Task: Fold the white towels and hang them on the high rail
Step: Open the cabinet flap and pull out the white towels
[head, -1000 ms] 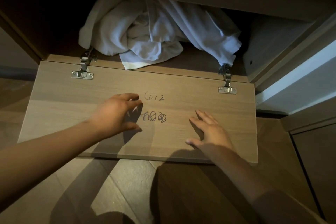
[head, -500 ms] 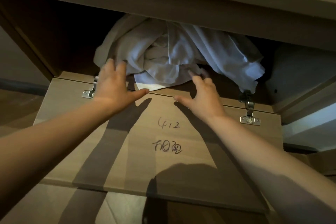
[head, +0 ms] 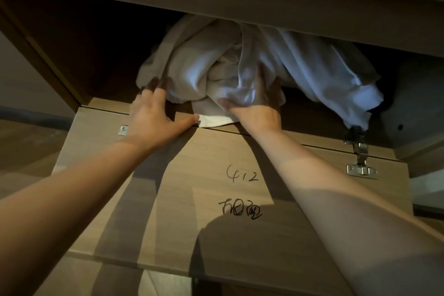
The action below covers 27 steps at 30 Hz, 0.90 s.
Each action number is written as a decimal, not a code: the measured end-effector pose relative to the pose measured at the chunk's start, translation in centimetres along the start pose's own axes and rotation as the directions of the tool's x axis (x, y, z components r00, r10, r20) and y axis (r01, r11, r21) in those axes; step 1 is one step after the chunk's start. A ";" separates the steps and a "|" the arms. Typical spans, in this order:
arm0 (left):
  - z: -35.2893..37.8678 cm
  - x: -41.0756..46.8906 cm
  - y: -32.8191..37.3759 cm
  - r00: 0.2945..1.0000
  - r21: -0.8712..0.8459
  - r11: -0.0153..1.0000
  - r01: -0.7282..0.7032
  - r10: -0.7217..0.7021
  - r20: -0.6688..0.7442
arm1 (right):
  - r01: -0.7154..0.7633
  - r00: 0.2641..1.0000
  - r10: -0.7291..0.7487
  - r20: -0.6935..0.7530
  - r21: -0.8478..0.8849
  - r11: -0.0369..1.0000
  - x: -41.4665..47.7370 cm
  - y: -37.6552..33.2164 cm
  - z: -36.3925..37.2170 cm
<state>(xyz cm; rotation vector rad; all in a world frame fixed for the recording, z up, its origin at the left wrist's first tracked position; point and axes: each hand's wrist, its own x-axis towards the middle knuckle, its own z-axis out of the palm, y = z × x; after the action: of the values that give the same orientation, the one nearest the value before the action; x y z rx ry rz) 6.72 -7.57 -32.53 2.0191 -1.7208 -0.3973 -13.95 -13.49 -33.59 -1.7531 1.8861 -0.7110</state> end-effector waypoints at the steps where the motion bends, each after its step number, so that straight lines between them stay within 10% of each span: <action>1: -0.2 0.0 -0.2 1.000 -0.012 1.000 -0.018 0.018 0.013 | -0.012 1.000 0.011 -0.011 -0.027 1.000 0.5 0.0 0.0; 16: -1.9 -3.2 2.0 0.985 -0.118 0.982 -0.146 0.156 0.077 | 0.089 0.993 -0.087 -0.082 0.023 0.996 -4.5 1.9 -5.2; 23: -3.3 -7.6 3.7 0.952 -0.075 0.966 -0.249 0.230 -0.200 | 0.123 0.986 -0.115 -0.120 0.062 0.990 -9.2 2.6 -5.1; 27: -4.0 -7.1 5.0 0.991 -0.204 0.973 -0.107 0.087 -0.104 | 0.118 0.985 -0.106 -0.133 0.089 0.989 -10.6 2.4 -5.7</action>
<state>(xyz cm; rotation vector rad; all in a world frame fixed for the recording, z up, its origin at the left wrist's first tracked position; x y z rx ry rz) 3.17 -0.58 -27.03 1.7685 -1.6393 -0.4244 -18.64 -2.44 -30.97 -1.8017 1.8126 -0.9616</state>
